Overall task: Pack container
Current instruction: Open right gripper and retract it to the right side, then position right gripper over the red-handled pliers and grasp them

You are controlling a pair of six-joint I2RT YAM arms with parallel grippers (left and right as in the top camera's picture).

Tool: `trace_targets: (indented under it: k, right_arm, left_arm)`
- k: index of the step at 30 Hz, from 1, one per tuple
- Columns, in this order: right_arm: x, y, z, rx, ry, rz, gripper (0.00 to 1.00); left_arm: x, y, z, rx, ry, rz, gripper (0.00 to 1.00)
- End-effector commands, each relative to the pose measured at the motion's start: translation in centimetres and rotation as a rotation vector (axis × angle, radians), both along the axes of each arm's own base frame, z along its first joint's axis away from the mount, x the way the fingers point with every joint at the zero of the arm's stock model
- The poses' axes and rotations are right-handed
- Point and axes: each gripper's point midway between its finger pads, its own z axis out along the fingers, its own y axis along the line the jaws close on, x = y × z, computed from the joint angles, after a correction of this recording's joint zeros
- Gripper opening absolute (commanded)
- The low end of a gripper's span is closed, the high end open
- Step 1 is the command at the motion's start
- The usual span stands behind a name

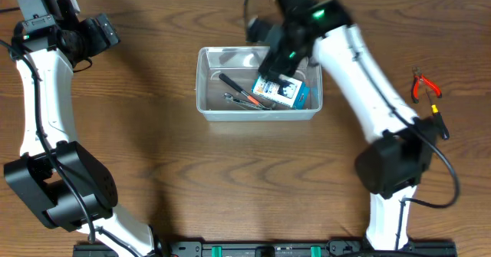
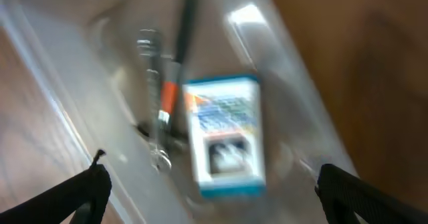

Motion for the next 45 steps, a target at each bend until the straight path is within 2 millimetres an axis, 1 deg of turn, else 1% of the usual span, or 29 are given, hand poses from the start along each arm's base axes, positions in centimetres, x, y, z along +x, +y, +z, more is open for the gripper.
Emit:
trace_targets:
  k: [1,2,3,5,7,9,10,13,15,16,17,19,22,24,27,29,32,35,45]
  right_arm:
    - [2.5,-8.3,6.1,-0.009,-0.097,-0.379,0.93]
    - [2.9,-11.1,6.7,-0.015,-0.094,-0.5,0.92]
    - [3.0,-13.1,7.0,-0.014,-0.086,-0.575,0.91]
    - [3.0,-17.3,6.9,-0.014,-0.057,-0.697,0.87]
    - [2.7,-20.7,6.5,-0.022,-0.028,-0.778,0.79]
    - [2.2,-23.7,5.8,-0.035,0.002,-0.844,0.64]
    - [1.9,-25.2,5.5,-0.041,0.019,-0.876,0.59]
    - [1.1,-28.8,4.1,-0.056,0.068,-0.955,0.49]
    - [0.4,-30.4,2.6,-0.068,0.111,-0.992,0.44]
    - [0.1,-31.0,1.9,-0.074,0.132,-1.006,0.38]
    - [-0.3,-31.6,0.9,-0.081,0.156,-1.019,0.36]
    - [-0.7,-32.7,-1.1,-0.088,0.19,-1.042,0.35]
    - [-0.9,-33.7,-4.1,-0.092,0.215,-1.065,0.34]
    - [-1.2,-34.1,-5.9,-0.098,0.229,-1.073,0.36]
    - [-1.5,-34.6,-8.3,-0.107,0.24,-1.085,0.38]
    - [-1.7,-35.0,-9.4,-0.12,0.237,-1.095,0.38]
    - [-1.9,-35.7,-10.5,-0.131,0.232,-1.139,0.38]
    - [-2.0,-36.0,-11.0,-0.124,0.238,-1.17,0.38]
    - [-1.7,-36.9,-11.1,-0.125,0.212,-1.219,0.36]
  left_arm:
    - [0.1,-0.1,1.4,0.0,-0.03,-0.002,0.98]
    - [0.1,-0.1,1.4,0.0,-0.03,-0.001,0.98]
    - [0.1,-0.1,1.4,0.0,-0.03,-0.002,0.98]
    - [0.1,-0.1,1.4,0.0,-0.03,-0.002,0.98]
    - [0.1,-0.1,1.4,0.0,-0.03,-0.001,0.98]
    - [0.1,-0.1,1.4,0.0,-0.03,-0.002,0.98]
    - [0.1,-0.1,1.4,0.0,-0.03,-0.001,0.98]
    - [0.1,-0.1,1.4,0.0,-0.03,-0.002,0.98]
    - [0.1,-0.1,1.4,0.0,-0.03,-0.001,0.98]
    - [0.1,-0.1,1.4,0.0,-0.03,-0.002,0.98]
    - [0.1,-0.1,1.4,0.0,-0.03,-0.001,0.98]
    - [0.1,-0.1,1.4,0.0,-0.03,-0.001,0.98]
    - [0.1,-0.1,1.4,0.0,-0.03,-0.002,0.98]
    - [0.1,-0.1,1.4,0.0,-0.03,-0.002,0.98]
    - [0.1,-0.1,1.4,0.0,-0.03,-0.002,0.98]
    - [0.1,-0.1,1.4,0.0,-0.03,-0.001,0.98]
    - [0.1,-0.1,1.4,0.0,-0.03,-0.002,0.98]
    - [0.1,-0.1,1.4,0.0,-0.03,-0.001,0.98]
    - [0.1,-0.1,1.4,0.0,-0.03,-0.002,0.98]
